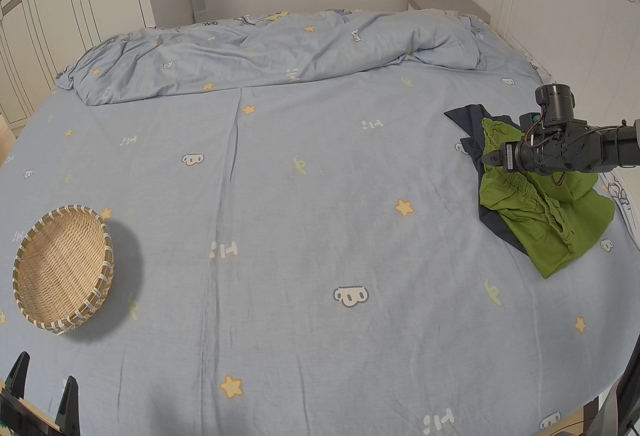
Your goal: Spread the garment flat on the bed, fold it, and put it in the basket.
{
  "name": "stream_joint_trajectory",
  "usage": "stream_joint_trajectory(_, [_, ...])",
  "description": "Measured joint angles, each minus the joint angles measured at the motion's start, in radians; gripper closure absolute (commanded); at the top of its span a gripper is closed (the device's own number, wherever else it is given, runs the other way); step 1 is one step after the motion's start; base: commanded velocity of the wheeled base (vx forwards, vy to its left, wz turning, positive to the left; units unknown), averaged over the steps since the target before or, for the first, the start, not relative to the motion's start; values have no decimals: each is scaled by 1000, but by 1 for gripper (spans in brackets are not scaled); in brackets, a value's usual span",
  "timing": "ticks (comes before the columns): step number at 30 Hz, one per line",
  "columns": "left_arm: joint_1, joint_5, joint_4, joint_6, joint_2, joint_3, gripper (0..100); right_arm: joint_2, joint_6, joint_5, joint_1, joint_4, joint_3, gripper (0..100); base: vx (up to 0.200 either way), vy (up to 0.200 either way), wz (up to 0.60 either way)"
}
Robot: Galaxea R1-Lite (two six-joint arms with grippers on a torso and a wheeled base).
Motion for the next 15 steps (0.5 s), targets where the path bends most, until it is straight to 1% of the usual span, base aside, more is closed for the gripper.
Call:
stream_joint_trajectory(7, [0, 0, 0, 0, 0, 0, 0, 41, 3, 0, -10, -1, -27, 0, 0, 0, 0])
stream_joint_trajectory(8, [0, 0, 0, 0, 0, 0, 0, 45, 3, 1, -11, -1, -28, 100, 0, 0, 0])
stream_joint_trajectory(15, [0, 0, 0, 0, 0, 0, 0, 63, 3, 2, -11, -15, -31, 100, 0, 0, 0])
